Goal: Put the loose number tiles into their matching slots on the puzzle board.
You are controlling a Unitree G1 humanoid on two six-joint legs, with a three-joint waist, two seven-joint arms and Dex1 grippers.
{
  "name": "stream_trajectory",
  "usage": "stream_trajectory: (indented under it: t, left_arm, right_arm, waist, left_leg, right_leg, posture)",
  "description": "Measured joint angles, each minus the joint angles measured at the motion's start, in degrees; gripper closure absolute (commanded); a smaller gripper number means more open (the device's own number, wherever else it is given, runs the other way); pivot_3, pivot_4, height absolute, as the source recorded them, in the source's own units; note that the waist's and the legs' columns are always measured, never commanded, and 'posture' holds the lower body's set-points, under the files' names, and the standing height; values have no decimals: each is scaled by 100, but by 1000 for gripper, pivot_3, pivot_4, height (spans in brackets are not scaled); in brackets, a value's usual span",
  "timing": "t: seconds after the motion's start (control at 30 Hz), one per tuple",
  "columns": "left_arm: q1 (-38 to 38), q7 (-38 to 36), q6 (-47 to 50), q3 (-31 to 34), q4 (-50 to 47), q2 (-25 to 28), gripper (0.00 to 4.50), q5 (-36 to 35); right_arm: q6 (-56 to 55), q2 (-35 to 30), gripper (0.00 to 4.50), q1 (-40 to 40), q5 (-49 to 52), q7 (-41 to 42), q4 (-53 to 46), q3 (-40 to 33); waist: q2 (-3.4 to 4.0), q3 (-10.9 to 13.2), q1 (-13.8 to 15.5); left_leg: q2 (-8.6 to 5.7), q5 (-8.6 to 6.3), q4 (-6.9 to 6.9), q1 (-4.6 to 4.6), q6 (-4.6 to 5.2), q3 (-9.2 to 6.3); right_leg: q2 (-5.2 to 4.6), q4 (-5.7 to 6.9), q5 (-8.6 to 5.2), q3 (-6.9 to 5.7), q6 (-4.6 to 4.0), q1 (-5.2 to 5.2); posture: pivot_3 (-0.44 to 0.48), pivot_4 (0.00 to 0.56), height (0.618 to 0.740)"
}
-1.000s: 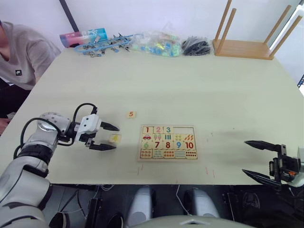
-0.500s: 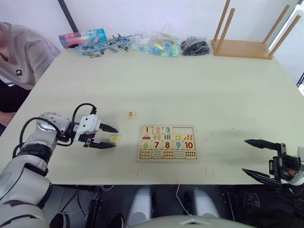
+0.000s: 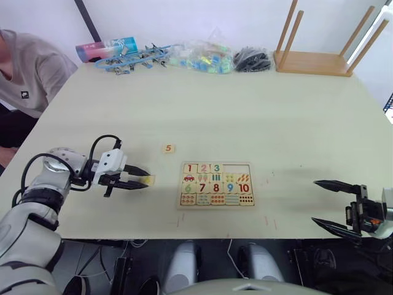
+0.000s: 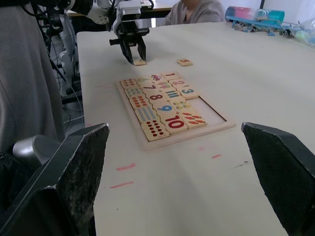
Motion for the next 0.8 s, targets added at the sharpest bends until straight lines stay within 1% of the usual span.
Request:
stream_trajectory:
  t: [0.2,0.23,0.33,0.4,0.47,0.53,0.63,0.7,0.8]
  left_arm:
    - [132,0,503,273,-219,12,3525,-41]
    - [211,1,907,459,-517,48,3525,-69]
    - [259,2,1536,854,-1116,94,3525,-111]
    - [264,2,1824,1105,-1418,112,3525,-111]
    - [389,33,2255,1475,-1975,109,3525,-59]
    - [482,114,2568,1668,-2416,103,3525,-17]
    - [689,479,3295,1938,-3230,53,3525,47]
    - [763,825,3874,1975,-3863,-3,3525,146]
    - [821,1222,4372,1990,-4486,-166,3525,307]
  right_arm:
    - [0,9,0,1,12,90,-7,15]
    - [-12,18,0,-4,12,95,-7,18]
    - [-29,73,0,-14,12,92,-7,17]
    - [-29,107,0,-7,10,77,-7,18]
    - [-30,158,0,-4,7,-21,-9,13]
    - [-31,203,0,-5,3,-77,-16,14]
    - [-45,237,0,20,-2,-184,-24,7]
    - [-74,251,0,33,-2,-247,-57,6]
    - [-113,264,0,109,-2,-289,-132,2]
  waist:
    - [-1,1,9]
    - [-3,3,16]
    - [-3,3,19]
    - [-2,3,9]
    - [-3,3,7]
    - [-1,4,7]
    - [0,5,7]
    - [0,5,18]
    - [0,5,17]
  left_leg:
    - [0,0,1,-3,0,0]
    - [1,0,2,-5,0,-2]
    - [0,0,3,-6,0,-3]
    - [-1,0,4,-6,-1,-2]
    - [0,1,4,-6,-1,-3]
    - [0,1,4,-6,-1,-2]
    - [0,1,4,-6,-2,-3]
    - [-1,1,4,-6,-2,-3]
    - [-2,1,4,-6,-2,-3]
  right_leg:
    - [0,-1,0,0,0,0]
    - [-2,-1,0,-2,1,0]
    - [-2,-2,0,-4,1,0]
    - [-1,-2,0,-2,1,0]
    - [0,-2,0,-2,1,0]
    - [0,-1,0,-1,1,0]
    - [0,-2,0,0,1,0]
    - [-1,-2,0,0,1,1]
    - [0,-3,0,0,2,2]
  posture:
    - [0,150,737]
    - [0,150,737]
    - [0,150,737]
    - [0,150,737]
    - [0,150,737]
    - [0,150,737]
    - [0,150,737]
    - [0,150,737]
    - [0,150,737]
